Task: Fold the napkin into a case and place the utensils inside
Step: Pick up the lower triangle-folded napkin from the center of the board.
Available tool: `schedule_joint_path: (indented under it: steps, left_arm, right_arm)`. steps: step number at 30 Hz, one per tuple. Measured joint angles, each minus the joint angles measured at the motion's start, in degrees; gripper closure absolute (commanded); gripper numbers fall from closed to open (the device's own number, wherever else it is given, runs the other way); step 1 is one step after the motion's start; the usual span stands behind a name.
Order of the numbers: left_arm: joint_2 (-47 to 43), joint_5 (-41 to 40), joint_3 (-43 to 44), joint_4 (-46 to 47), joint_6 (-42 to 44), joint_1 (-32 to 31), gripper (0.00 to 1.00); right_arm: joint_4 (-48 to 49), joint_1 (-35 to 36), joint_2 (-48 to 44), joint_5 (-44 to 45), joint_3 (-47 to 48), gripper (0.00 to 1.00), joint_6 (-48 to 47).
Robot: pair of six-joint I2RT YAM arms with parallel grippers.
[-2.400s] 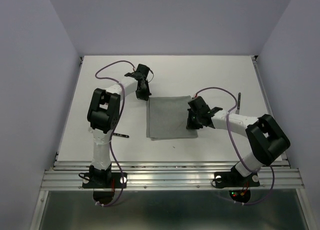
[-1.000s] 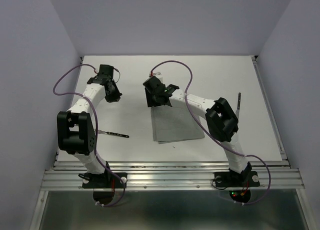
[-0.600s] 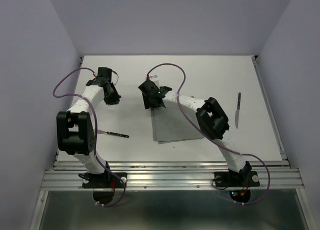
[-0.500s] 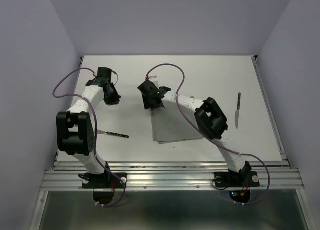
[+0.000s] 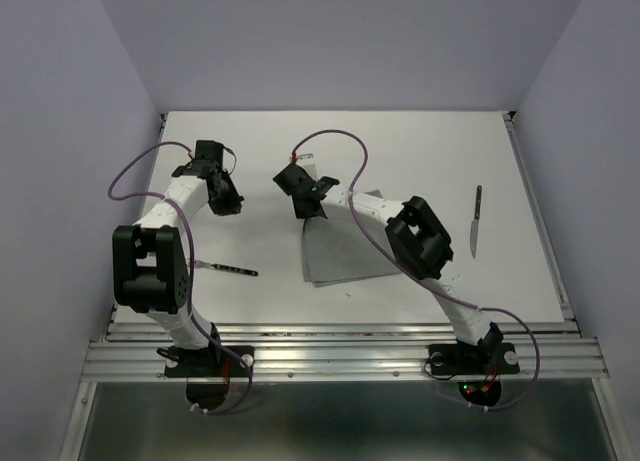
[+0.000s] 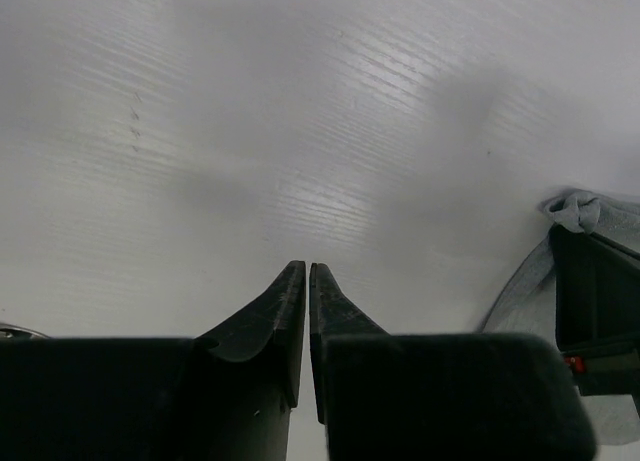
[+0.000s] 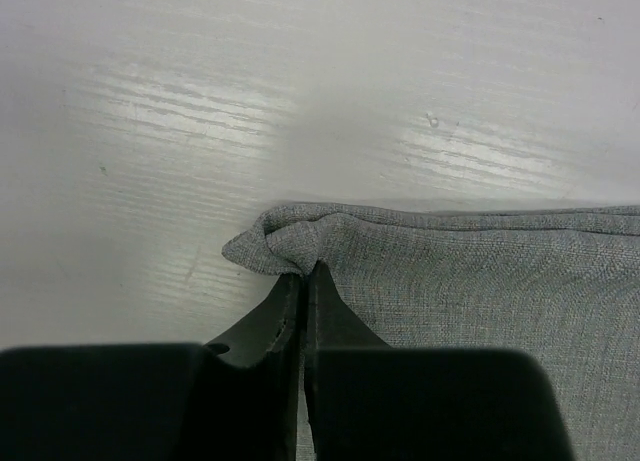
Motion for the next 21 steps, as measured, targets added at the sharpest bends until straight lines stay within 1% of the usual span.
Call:
schedule_joint_path:
  steps: [1, 2, 3, 4, 5, 6, 7, 8, 11, 13, 21]
  left_arm:
    - [-0.2, 0.4, -0.4, 0.2, 0.0, 0.0, 0.75]
    - [-0.4, 1.1, -0.8, 0.4, 0.0, 0.0, 0.68]
    - [-0.7, 1.7, -1.3, 0.7, 0.2, 0.0, 0.65]
    - [-1.0, 2.7, -1.8, 0.9, 0.2, 0.0, 0.54]
    - [-1.1, 3.3, -2.0, 1.0, 0.4, 0.0, 0.47]
    - [-1.4, 4.8, -2.5, 1.5, 0.6, 0.0, 0.36]
    - [-1.4, 5.4, -2.6, 1.6, 0.7, -0.2, 0.36]
    - [-1.5, 6.6, -2.7, 2.2, 0.8, -0.4, 0.27]
    - [-1.6, 10.0, -3.3, 3.7, 0.9, -1.6, 0.18]
    - [-1.5, 12.9, -4.0, 5.2, 0.7, -3.0, 0.15]
    - [-1.0, 22.1, -5.8, 10.5, -1.2, -7.5, 0.09]
  right_arm:
    - [0.3, 0.0, -0.1, -0.1, -0.2, 0.99, 0.1]
    - [0.6, 0.0, -0.2, -0.1, -0.3, 0.99, 0.0]
    - [1.4, 0.0, -0.6, -0.5, -1.3, 0.99, 0.0]
    - [2.3, 0.0, -1.1, -1.1, -2.4, 0.99, 0.0]
    - [4.0, 0.0, -2.3, -1.8, -4.6, 0.99, 0.0]
    - [4.9, 0.0, -3.2, -2.6, -5.9, 0.99, -0.1]
    - [6.0, 0.0, -3.9, -3.7, -7.3, 0.99, -0.2]
    - [7.3, 0.0, -5.6, -5.0, -9.9, 0.99, -0.3]
    - [10.7, -0.2, -9.7, -9.9, -16.5, 0.99, -0.5]
    - [11.7, -0.5, -12.0, -13.0, -19.5, 0.99, -0.5]
    - [18.1, -1.3, -17.1, -22.6, -27.0, 0.99, -0.4]
